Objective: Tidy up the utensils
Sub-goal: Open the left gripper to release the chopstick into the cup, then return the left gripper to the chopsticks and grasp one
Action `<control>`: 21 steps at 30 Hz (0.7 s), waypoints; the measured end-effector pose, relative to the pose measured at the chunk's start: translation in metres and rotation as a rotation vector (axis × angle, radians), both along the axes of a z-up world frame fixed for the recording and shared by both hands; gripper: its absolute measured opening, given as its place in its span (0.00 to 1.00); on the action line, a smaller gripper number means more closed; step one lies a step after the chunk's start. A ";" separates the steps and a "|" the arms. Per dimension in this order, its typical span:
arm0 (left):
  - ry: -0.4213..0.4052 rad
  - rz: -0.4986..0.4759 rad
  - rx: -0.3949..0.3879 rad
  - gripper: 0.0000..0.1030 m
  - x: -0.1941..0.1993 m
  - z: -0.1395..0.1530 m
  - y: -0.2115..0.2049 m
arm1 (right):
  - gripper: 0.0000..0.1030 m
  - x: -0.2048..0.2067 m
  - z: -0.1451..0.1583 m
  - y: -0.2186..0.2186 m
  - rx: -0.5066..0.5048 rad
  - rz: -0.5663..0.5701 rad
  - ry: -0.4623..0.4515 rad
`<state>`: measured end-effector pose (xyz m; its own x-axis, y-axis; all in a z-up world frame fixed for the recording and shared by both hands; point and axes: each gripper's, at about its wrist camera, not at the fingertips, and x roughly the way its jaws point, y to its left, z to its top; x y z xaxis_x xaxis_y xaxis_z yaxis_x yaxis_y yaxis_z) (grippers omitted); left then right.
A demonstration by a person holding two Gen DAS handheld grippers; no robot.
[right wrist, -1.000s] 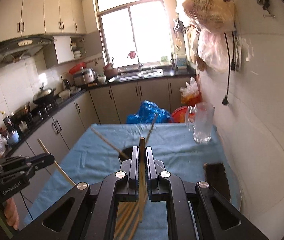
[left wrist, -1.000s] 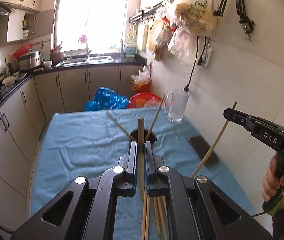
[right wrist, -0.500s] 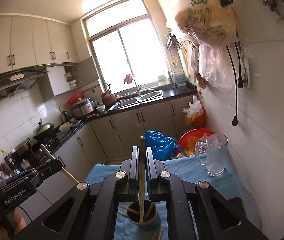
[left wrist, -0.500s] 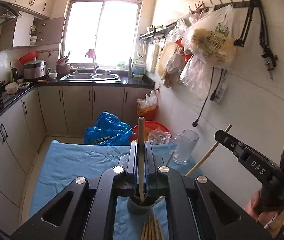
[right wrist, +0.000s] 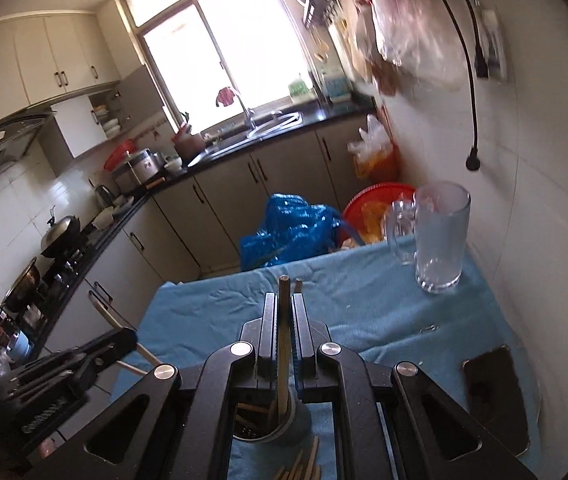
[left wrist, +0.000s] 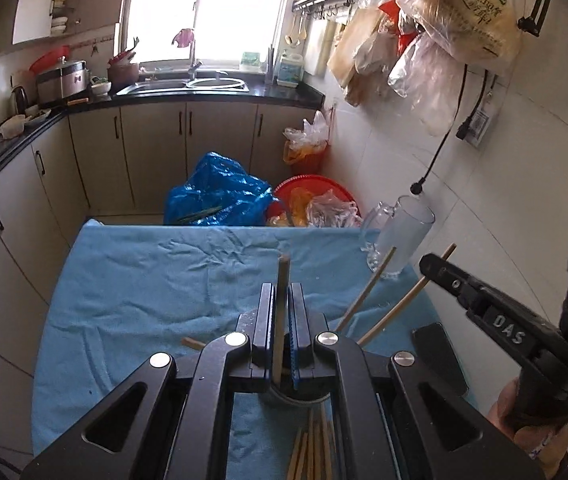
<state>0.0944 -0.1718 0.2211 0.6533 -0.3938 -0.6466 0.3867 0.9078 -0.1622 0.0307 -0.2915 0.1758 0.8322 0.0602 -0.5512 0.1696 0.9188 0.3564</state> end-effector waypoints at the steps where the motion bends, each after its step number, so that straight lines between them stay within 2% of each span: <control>1: -0.003 0.000 0.000 0.07 0.001 0.000 0.000 | 0.06 0.002 -0.002 -0.002 0.005 0.000 0.005; 3: -0.009 0.000 -0.005 0.11 0.000 0.002 0.002 | 0.07 0.007 -0.008 -0.004 0.018 -0.002 0.018; 6: -0.026 0.007 -0.017 0.28 -0.005 0.006 0.008 | 0.08 0.012 -0.013 -0.008 0.049 -0.013 0.028; 8: -0.043 0.012 -0.023 0.30 -0.010 0.010 0.012 | 0.19 0.013 -0.016 -0.009 0.059 -0.012 0.034; 10: -0.053 0.009 -0.020 0.30 -0.015 0.014 0.015 | 0.38 0.011 -0.015 -0.010 0.062 -0.020 0.025; 18: -0.059 0.006 -0.055 0.33 -0.049 0.028 0.035 | 0.39 -0.015 0.002 -0.010 0.051 -0.016 0.002; 21: -0.064 0.007 -0.062 0.36 -0.068 0.031 0.046 | 0.43 -0.035 0.009 -0.008 0.038 -0.007 0.000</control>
